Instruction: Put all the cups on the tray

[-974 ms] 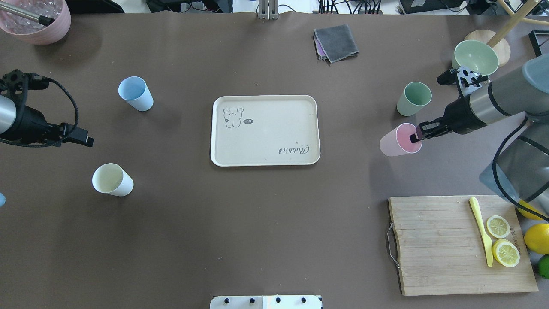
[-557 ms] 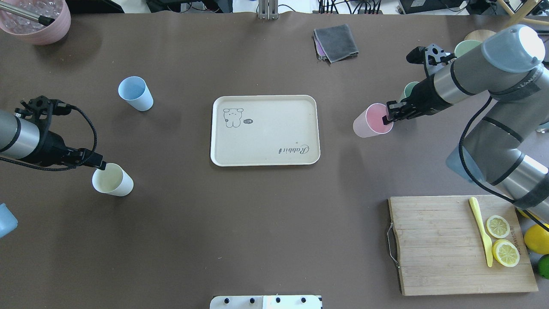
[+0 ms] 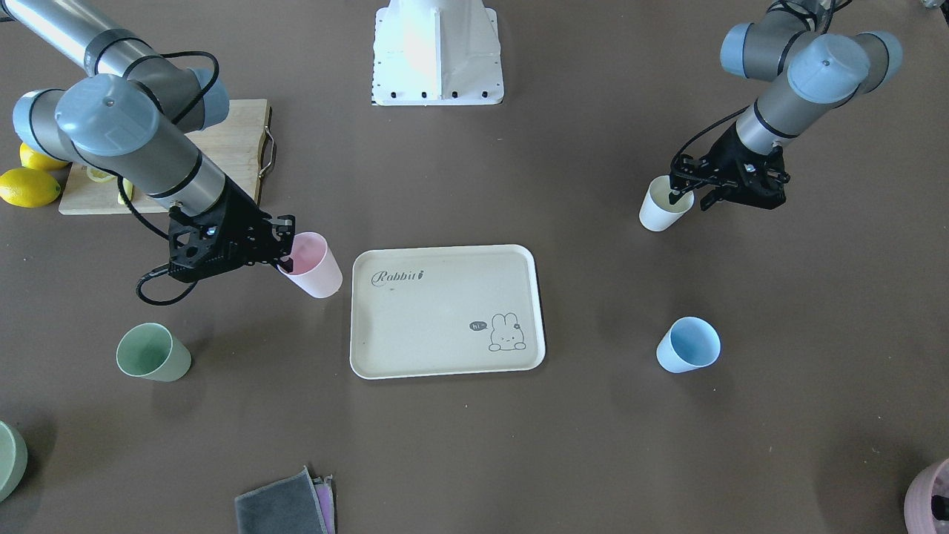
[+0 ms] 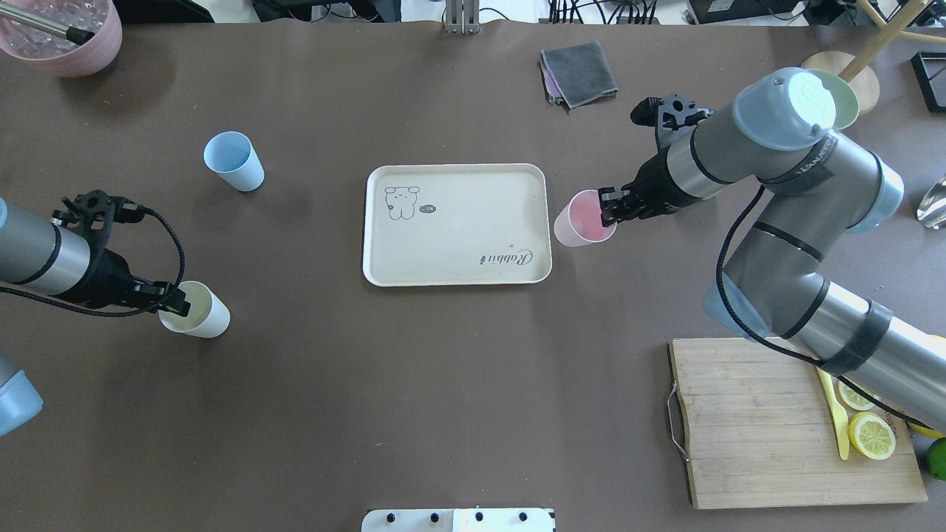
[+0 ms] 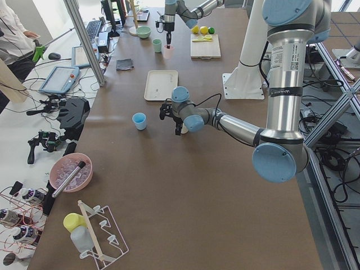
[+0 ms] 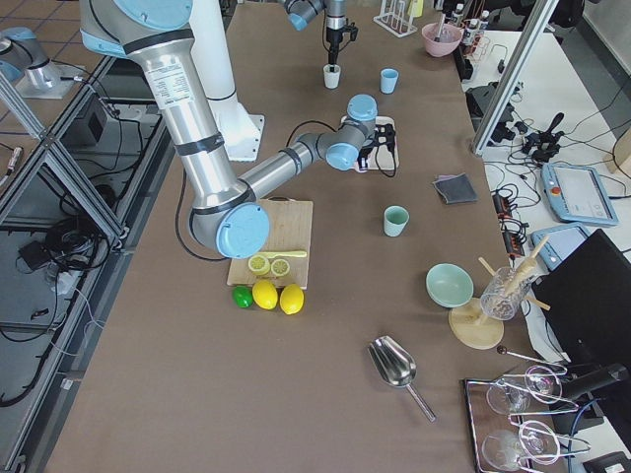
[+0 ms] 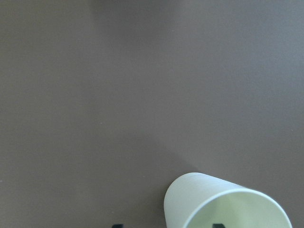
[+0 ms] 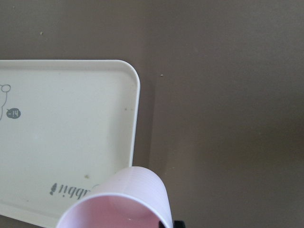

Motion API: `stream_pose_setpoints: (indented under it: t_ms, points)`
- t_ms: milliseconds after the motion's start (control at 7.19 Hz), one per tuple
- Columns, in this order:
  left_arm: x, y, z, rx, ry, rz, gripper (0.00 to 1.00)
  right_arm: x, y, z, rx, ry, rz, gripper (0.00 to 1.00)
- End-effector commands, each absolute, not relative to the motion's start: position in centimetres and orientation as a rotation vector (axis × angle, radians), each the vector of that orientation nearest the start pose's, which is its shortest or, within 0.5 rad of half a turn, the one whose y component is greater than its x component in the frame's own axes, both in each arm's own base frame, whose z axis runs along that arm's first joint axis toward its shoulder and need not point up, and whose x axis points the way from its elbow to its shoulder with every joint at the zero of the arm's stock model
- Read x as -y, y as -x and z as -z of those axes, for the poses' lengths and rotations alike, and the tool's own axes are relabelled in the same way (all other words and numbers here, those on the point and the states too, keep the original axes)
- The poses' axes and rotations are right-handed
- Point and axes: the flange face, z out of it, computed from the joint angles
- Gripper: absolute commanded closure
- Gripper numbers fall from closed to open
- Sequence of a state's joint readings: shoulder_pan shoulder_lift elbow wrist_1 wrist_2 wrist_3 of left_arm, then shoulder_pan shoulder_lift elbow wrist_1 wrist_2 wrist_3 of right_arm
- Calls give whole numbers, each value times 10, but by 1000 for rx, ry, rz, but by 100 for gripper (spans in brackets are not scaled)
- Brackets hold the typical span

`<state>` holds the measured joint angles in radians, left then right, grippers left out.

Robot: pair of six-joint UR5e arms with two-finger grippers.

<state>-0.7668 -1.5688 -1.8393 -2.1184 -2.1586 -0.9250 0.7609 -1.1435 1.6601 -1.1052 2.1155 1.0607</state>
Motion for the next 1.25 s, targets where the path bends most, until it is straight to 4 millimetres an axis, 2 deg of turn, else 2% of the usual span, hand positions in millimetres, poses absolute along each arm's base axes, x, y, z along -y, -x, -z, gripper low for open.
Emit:
stream_pose_setpoints:
  t_ms: [0,278,417,557,696,835,974,1113]
  points:
    - [423,-328,-431,-1003,-128,-148,100,494,451,-298,1055,-182,16,100]
    - [456,-362,-355,-1024,-146,-137,100,499,472,-273,1002,-163,4,100]
    - [480,-390,-311,-1040,-123,-87,100,494,478,-274,993,-168,7,100]
    - [498,-425,-283,-1037,-124,-47,100,493,477,-270,1002,-175,10,1]
    - [501,-465,-268,-1011,-154,-41,100,497,473,-271,1000,-178,3,0]
    - [506,-488,-258,-1007,-150,-19,100,511,452,-271,1008,-176,-15,0]
    - [510,-500,-255,-996,-158,-7,100,536,410,-276,1041,-130,-26,0]
    - [513,-503,-259,-986,-167,0,88,558,358,-302,1051,-101,-34,0]
